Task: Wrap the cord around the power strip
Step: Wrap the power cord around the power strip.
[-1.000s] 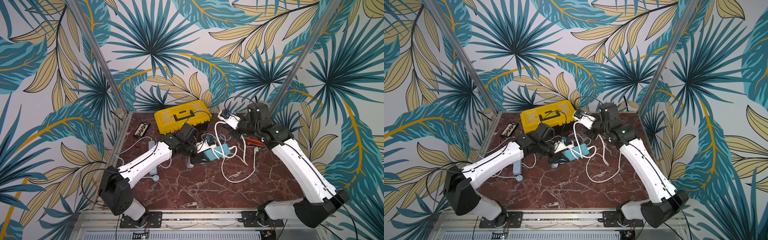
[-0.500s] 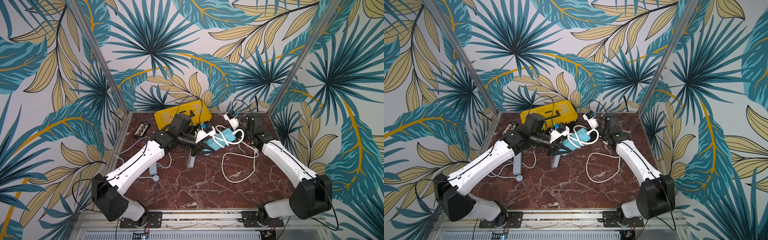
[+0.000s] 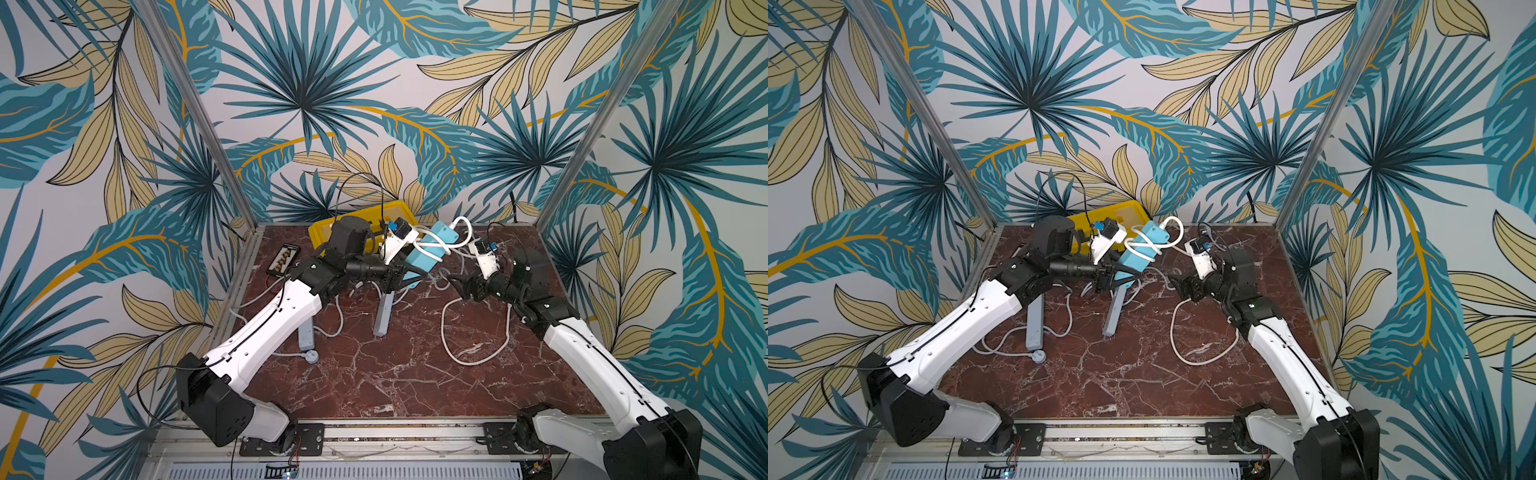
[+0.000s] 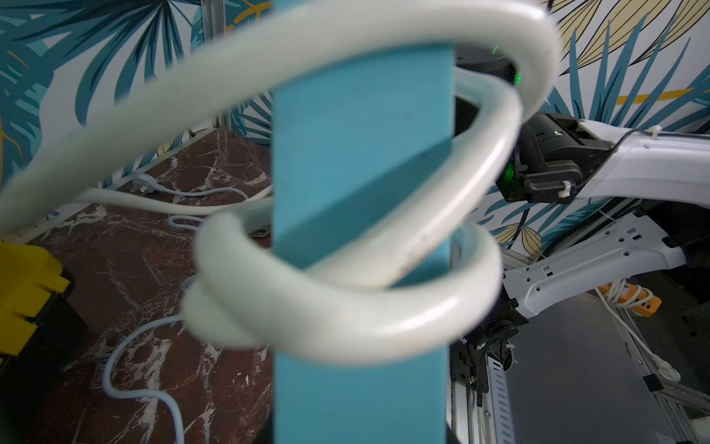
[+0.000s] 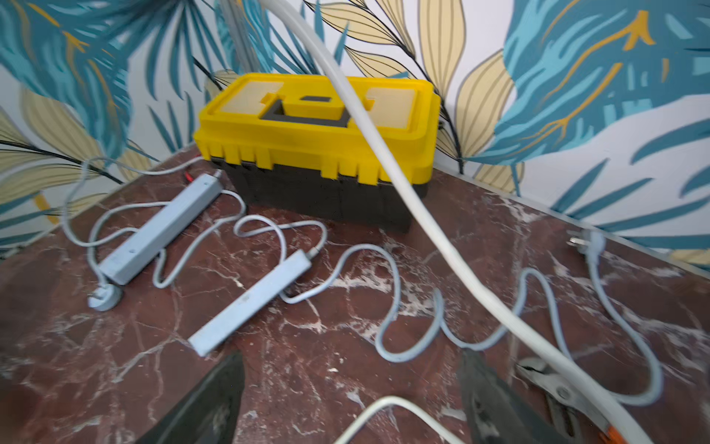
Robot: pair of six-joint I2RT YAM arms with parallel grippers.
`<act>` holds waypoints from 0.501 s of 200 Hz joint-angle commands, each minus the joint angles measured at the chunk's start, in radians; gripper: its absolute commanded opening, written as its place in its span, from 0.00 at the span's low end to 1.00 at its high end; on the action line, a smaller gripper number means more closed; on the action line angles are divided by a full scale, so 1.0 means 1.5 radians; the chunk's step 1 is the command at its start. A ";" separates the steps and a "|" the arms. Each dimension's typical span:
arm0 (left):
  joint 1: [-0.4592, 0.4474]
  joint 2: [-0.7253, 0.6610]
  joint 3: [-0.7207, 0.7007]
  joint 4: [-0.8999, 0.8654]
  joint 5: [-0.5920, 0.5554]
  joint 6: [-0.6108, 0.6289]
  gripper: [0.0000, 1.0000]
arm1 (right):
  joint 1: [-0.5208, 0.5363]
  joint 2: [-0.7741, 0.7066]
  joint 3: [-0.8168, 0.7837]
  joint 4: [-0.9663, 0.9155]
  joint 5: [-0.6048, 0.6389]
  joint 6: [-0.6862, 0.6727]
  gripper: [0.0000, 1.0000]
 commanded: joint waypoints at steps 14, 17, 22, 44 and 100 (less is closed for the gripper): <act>0.004 -0.015 0.046 0.008 -0.010 -0.010 0.00 | -0.003 -0.010 -0.023 -0.026 0.224 -0.068 0.86; 0.004 -0.015 0.047 0.006 -0.010 -0.009 0.00 | -0.003 -0.011 -0.025 -0.025 0.234 -0.070 0.86; 0.004 -0.015 0.049 0.006 -0.010 -0.011 0.00 | -0.003 -0.010 -0.026 -0.022 0.247 -0.073 0.86; 0.004 -0.015 0.054 0.003 -0.008 -0.022 0.00 | -0.003 0.021 -0.022 0.002 0.254 -0.083 0.86; 0.004 -0.014 0.079 -0.038 -0.001 -0.020 0.00 | -0.003 0.200 0.082 0.116 0.204 -0.091 0.84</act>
